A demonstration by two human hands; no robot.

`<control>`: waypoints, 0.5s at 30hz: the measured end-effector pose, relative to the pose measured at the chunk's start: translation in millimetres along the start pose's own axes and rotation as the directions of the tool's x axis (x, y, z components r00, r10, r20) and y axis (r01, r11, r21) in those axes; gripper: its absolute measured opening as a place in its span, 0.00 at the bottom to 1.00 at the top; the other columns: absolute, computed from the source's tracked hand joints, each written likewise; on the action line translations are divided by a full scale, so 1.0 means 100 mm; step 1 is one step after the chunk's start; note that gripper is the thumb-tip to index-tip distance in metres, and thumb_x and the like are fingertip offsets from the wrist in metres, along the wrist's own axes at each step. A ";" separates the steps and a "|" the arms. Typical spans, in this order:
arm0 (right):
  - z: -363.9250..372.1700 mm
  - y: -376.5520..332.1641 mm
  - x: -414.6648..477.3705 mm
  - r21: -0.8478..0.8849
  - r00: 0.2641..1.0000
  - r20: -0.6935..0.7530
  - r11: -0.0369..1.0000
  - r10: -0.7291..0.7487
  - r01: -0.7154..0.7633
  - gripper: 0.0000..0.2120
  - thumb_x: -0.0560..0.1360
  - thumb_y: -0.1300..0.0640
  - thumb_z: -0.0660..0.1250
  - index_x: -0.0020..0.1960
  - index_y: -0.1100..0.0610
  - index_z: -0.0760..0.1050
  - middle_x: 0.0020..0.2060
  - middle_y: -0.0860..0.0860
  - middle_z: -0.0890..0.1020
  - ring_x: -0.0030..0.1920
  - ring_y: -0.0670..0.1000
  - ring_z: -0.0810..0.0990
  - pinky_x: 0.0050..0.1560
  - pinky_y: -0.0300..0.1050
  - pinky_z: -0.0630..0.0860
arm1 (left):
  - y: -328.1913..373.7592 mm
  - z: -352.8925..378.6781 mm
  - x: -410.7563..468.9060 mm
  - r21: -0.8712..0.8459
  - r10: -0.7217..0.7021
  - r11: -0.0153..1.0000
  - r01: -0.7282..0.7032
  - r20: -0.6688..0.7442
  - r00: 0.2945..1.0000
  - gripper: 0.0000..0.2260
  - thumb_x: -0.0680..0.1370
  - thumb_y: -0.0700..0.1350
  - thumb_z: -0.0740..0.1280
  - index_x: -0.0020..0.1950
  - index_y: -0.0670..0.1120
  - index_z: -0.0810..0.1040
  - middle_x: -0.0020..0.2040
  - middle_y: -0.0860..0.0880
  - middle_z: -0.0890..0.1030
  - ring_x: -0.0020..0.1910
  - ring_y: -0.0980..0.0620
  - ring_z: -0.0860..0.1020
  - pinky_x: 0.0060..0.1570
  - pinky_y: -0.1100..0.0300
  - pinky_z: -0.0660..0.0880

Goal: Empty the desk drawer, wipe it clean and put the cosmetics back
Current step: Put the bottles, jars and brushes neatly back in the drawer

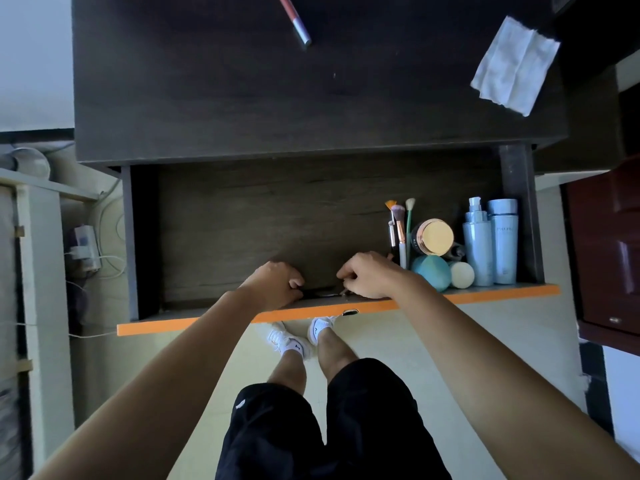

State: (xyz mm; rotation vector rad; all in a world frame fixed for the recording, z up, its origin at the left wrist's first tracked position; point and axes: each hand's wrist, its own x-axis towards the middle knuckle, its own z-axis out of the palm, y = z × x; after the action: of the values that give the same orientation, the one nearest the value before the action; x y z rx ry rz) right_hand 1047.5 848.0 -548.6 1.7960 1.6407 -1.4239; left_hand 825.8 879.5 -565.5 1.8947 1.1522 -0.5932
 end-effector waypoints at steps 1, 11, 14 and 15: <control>-0.07 0.00 -0.01 0.053 0.998 -0.060 0.998 -0.017 0.020 0.15 0.80 0.54 0.62 0.64 0.46 0.79 0.63 0.47 0.80 0.66 0.51 0.76 0.72 0.55 0.66 | 0.01 -0.07 -0.01 -0.025 -0.004 1.000 0.002 -0.096 0.995 0.09 0.78 0.50 0.66 0.56 0.51 0.82 0.53 0.52 0.82 0.54 0.48 0.79 0.53 0.55 0.76; -1.38 -0.39 0.34 0.065 0.593 -0.802 0.975 -0.075 0.210 0.15 0.80 0.52 0.65 0.66 0.52 0.76 0.58 0.51 0.78 0.59 0.52 0.76 0.58 0.50 0.76 | -0.12 -1.46 0.24 0.168 0.046 0.978 0.124 -0.753 0.657 0.28 0.81 0.58 0.56 0.79 0.48 0.57 0.79 0.39 0.49 0.78 0.38 0.47 0.73 0.38 0.50; -1.67 -0.57 0.63 0.048 0.618 -0.784 0.987 -0.058 0.152 0.24 0.79 0.48 0.64 0.74 0.53 0.67 0.66 0.53 0.73 0.66 0.54 0.72 0.64 0.50 0.73 | -0.24 -1.74 0.42 0.107 -0.081 0.971 0.212 -0.688 0.721 0.32 0.81 0.63 0.49 0.80 0.50 0.46 0.79 0.42 0.38 0.78 0.40 0.37 0.73 0.35 0.41; -1.75 -0.64 0.75 0.042 0.620 -0.782 0.988 -0.061 0.150 0.26 0.79 0.47 0.65 0.75 0.54 0.66 0.67 0.54 0.73 0.67 0.55 0.71 0.65 0.51 0.71 | -0.27 -1.80 0.48 0.089 -0.109 0.970 0.227 -0.674 0.731 0.32 0.81 0.64 0.48 0.80 0.50 0.45 0.79 0.43 0.37 0.77 0.41 0.36 0.72 0.35 0.40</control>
State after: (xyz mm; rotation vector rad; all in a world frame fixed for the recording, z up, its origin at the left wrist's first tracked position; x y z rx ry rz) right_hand 1056.7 1044.2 -506.7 2.6596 2.1020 -0.7584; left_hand 820.3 1059.9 -512.0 2.2423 1.7940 -0.0751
